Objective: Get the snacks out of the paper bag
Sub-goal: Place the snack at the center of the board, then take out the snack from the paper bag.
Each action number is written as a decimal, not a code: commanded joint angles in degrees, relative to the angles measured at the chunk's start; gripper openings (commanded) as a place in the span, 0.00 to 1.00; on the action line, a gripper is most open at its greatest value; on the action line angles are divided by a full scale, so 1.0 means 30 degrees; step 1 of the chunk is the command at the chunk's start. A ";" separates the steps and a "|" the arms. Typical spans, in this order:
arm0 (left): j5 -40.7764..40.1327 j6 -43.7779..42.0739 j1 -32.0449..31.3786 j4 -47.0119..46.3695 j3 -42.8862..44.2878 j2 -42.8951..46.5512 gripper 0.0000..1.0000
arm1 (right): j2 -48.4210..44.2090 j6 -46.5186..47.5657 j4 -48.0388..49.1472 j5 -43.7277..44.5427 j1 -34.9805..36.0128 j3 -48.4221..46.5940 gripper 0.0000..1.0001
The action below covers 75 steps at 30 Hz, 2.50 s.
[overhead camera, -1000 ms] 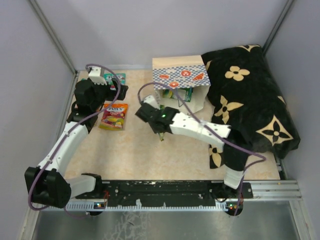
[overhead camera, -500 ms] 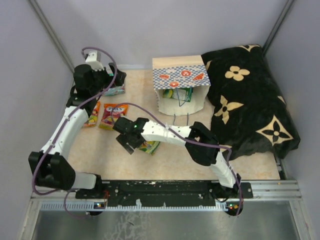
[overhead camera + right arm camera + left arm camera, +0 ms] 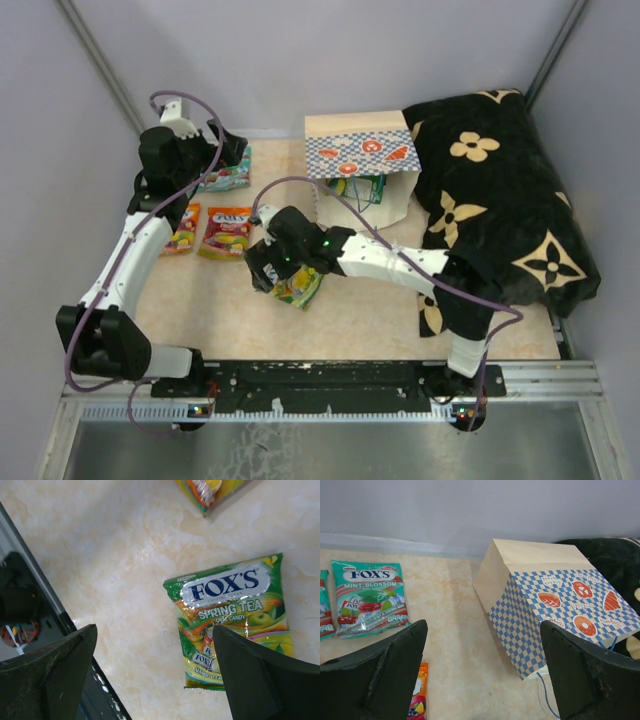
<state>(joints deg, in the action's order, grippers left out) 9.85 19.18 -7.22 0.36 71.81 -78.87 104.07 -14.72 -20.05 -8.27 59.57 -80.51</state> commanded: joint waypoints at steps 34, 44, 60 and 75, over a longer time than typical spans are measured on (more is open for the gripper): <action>0.1557 0.0647 0.0179 0.0129 -0.0089 0.1330 1.00 | 0.0222 -2.1486 1.8721 0.9420 -0.9264 0.9191 0.84; 0.2026 0.0716 0.0181 0.0112 -0.0053 0.1291 1.00 | 0.4167 -2.6048 1.6910 1.2436 -0.9308 0.5811 0.82; 0.1445 0.2203 0.1149 -0.1861 0.1461 -0.0547 1.00 | -0.2968 -2.1730 1.0730 1.1542 -0.8056 0.8780 0.87; 0.3974 0.6987 0.2559 -0.4156 -0.0169 -0.0851 1.00 | -0.9314 -1.7107 0.5958 1.1816 -0.3685 0.9228 0.99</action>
<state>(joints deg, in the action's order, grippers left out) 16.82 35.77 -2.85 -9.08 68.12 -81.01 82.76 -71.35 5.34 24.75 47.40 -50.85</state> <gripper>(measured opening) 0.998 0.991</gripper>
